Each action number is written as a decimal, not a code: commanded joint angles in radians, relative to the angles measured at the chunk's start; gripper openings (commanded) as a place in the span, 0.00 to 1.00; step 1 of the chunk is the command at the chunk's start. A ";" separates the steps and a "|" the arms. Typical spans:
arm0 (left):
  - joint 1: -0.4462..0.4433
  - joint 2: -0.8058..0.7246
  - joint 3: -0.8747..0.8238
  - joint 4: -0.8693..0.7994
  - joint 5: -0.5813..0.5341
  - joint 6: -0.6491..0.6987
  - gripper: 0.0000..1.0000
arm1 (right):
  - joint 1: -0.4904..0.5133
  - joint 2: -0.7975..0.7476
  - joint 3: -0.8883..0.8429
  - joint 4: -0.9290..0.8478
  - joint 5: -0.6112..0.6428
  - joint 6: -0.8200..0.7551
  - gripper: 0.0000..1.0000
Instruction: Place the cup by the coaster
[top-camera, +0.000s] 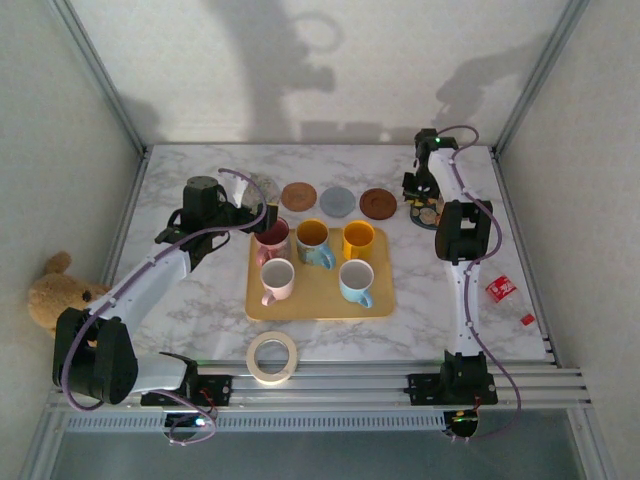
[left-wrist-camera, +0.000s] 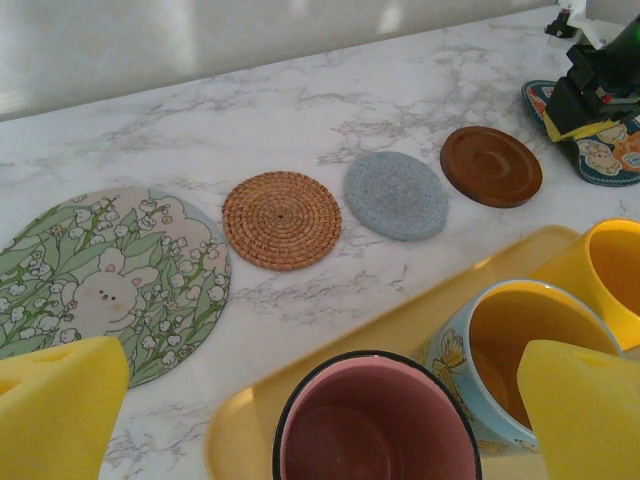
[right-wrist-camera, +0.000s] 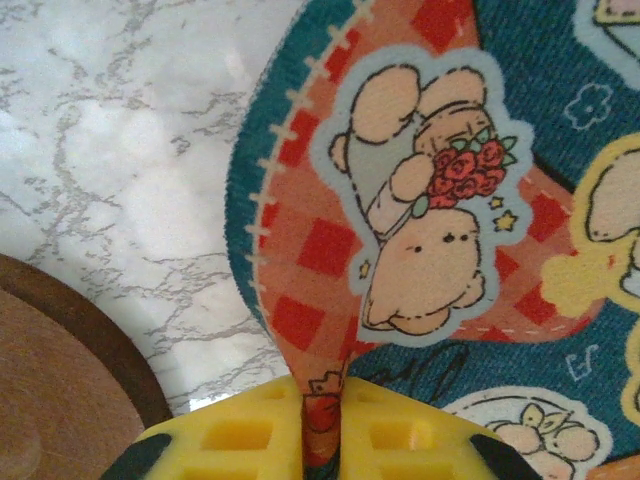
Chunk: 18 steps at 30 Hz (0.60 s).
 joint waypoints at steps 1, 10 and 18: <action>-0.004 -0.014 0.007 -0.017 -0.018 0.009 1.00 | 0.019 0.029 0.033 -0.014 -0.036 0.008 0.16; -0.005 -0.016 0.006 -0.019 -0.019 0.009 1.00 | 0.021 0.034 0.030 -0.016 -0.039 0.011 0.19; -0.005 -0.019 0.006 -0.021 -0.022 0.010 1.00 | 0.020 0.036 0.030 -0.016 -0.031 0.017 0.37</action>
